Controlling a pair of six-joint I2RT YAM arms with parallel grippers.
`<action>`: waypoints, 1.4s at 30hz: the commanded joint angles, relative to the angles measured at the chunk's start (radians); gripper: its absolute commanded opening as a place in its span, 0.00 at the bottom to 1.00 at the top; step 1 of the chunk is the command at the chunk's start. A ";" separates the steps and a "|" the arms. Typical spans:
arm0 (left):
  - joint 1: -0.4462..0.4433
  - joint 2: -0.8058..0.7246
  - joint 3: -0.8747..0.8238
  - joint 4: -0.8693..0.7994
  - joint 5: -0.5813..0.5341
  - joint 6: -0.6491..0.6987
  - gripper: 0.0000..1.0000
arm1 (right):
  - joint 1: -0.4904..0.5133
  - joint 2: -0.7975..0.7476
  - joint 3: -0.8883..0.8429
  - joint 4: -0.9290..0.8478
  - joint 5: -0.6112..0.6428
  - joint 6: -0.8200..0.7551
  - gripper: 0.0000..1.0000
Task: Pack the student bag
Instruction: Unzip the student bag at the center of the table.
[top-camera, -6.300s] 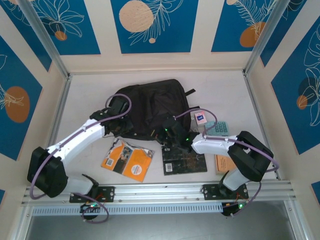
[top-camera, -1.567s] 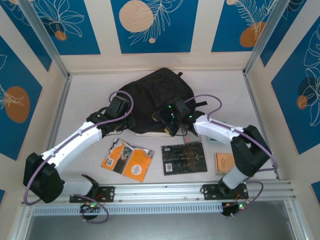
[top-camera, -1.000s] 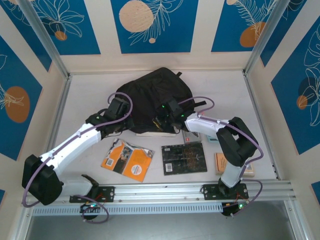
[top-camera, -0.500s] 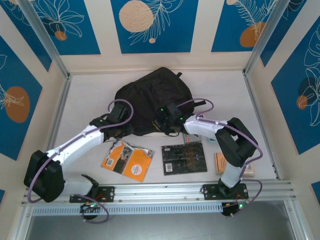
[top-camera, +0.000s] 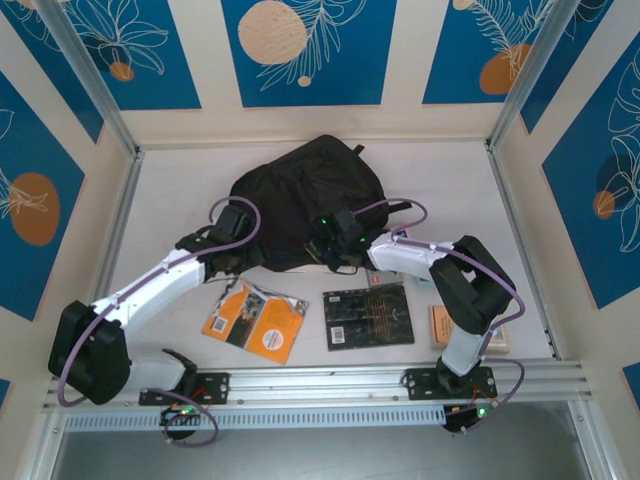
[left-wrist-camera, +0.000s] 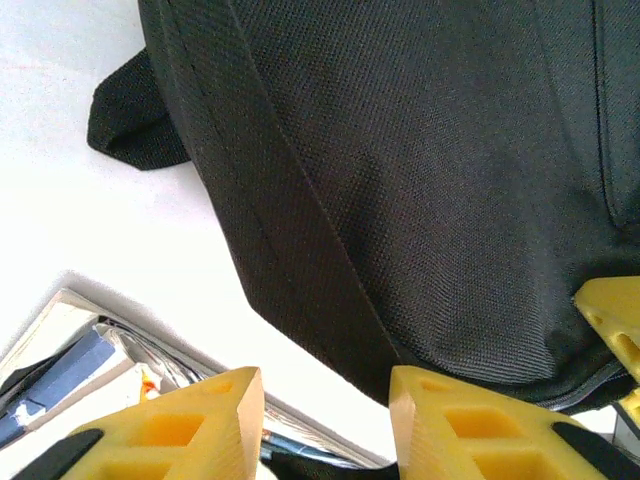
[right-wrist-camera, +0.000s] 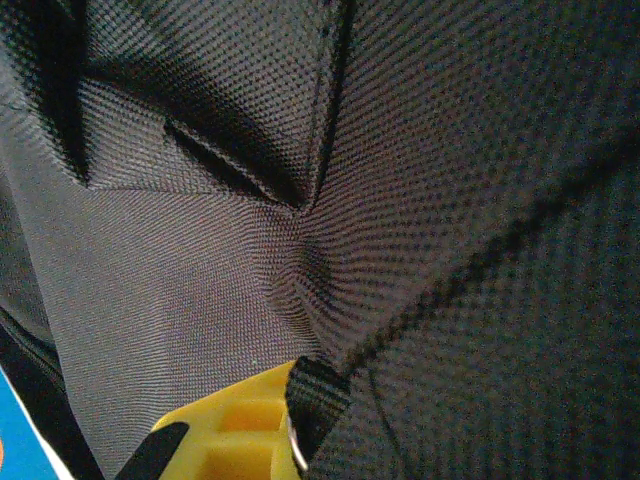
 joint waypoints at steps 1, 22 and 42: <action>0.017 -0.086 -0.037 0.025 0.016 -0.040 0.39 | 0.014 -0.031 -0.032 0.030 -0.006 0.030 0.00; 0.038 -0.073 -0.123 0.173 0.072 -0.272 0.69 | 0.015 -0.027 -0.060 0.095 -0.013 0.072 0.00; 0.062 -0.064 -0.079 0.136 -0.003 -0.246 0.06 | 0.026 -0.033 -0.082 0.119 -0.003 0.069 0.00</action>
